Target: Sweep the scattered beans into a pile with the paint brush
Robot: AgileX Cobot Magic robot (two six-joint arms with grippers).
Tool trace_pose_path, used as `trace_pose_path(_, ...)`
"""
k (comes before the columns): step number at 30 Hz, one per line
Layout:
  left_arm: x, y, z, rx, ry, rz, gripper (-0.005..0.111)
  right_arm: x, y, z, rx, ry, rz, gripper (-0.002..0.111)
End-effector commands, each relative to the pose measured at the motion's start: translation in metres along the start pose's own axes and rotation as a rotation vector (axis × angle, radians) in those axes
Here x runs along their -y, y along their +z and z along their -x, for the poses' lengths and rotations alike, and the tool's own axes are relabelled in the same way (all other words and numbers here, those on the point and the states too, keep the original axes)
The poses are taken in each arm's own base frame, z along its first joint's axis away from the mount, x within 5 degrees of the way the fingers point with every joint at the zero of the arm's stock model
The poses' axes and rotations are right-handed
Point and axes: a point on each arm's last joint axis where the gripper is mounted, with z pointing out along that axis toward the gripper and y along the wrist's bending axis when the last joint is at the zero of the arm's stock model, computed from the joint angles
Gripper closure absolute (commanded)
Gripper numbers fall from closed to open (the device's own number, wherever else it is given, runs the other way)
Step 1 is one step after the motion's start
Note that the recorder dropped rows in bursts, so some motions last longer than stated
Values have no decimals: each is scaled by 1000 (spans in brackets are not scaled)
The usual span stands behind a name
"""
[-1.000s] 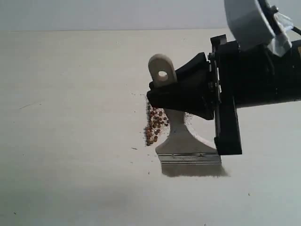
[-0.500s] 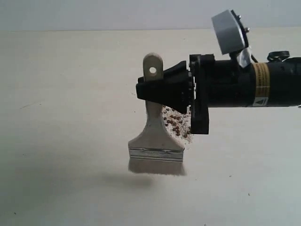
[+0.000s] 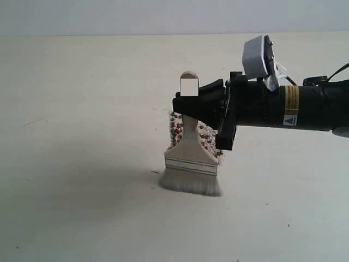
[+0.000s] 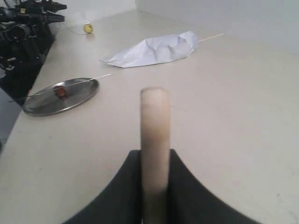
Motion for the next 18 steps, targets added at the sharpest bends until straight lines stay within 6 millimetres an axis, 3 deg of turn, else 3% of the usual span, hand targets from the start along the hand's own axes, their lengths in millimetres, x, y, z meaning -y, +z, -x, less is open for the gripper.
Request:
trace_pose_path(1,0,0,-1,1,-3,-3,107,20,4,10,-30,-78,-93,108)
trace_pose_path(8,0,0,-1,1,-3,-3,107,36,11,31,-32,-106,-118,108)
trace_pose_path(12,0,0,-1,1,-3,-3,107,25,12,44,47,-86,6,108)
trace_pose_path(18,0,0,-1,1,-3,-3,107,9,-1,79,96,-136,-12,108)
